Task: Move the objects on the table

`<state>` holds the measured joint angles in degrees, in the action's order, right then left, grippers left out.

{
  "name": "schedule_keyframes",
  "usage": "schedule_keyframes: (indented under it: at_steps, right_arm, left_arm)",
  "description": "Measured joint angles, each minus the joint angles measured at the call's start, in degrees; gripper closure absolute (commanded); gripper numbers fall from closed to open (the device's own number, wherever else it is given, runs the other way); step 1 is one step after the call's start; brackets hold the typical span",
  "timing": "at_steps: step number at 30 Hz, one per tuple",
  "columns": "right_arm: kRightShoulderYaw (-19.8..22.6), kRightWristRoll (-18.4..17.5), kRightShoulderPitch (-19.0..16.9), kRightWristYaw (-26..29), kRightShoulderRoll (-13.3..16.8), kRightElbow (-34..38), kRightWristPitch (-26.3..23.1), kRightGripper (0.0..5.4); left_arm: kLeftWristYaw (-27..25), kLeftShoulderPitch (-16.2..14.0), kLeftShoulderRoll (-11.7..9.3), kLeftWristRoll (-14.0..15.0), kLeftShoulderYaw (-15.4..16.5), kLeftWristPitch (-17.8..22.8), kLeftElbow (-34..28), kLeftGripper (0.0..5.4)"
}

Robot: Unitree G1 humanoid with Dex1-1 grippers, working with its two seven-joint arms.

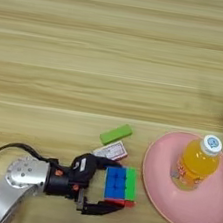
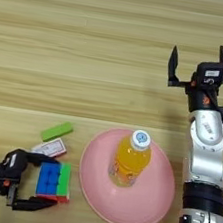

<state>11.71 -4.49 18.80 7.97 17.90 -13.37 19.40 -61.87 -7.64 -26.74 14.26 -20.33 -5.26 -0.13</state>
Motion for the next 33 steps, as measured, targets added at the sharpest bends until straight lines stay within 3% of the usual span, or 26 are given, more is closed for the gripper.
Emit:
schedule_keyframes:
  at_steps: [8,16,22,26,29,33]
  right_arm:
    - [0.0,0.0,0.1,0.0,0.0,-0.1,0.0,0.0]
    - [-0.1,0.0,0.4,0.0,0.0,-0.1,0.1,0.0]
    - [-0.2,0.0,0.4,-0.1,-0.2,-0.2,0.1,0.0]
    - [-0.3,0.0,0.4,-0.1,-0.2,-0.1,0.2,0.0]
    - [-0.2,0.0,0.4,-0.1,-0.2,0.1,0.2,0.0]
    - [-0.2,0.0,0.4,-0.1,-0.2,0.8,0.2,0.0]
  left_arm:
    - [1.4,0.5,0.1,-0.4,0.9,-0.3,0.8,0.02]
    - [2.5,0.3,0.1,0.2,3.8,-0.8,-2.3,0.02]
    - [3.4,0.0,-0.1,2.8,7.8,-1.6,-5.8,0.02]
    - [7.1,0.9,0.3,7.8,14.8,-1.6,-10.1,0.02]
    - [9.9,2.0,1.1,10.2,17.7,-1.2,-13.0,0.02]
    - [13.6,2.1,2.2,10.9,19.6,-1.3,-15.1,0.02]
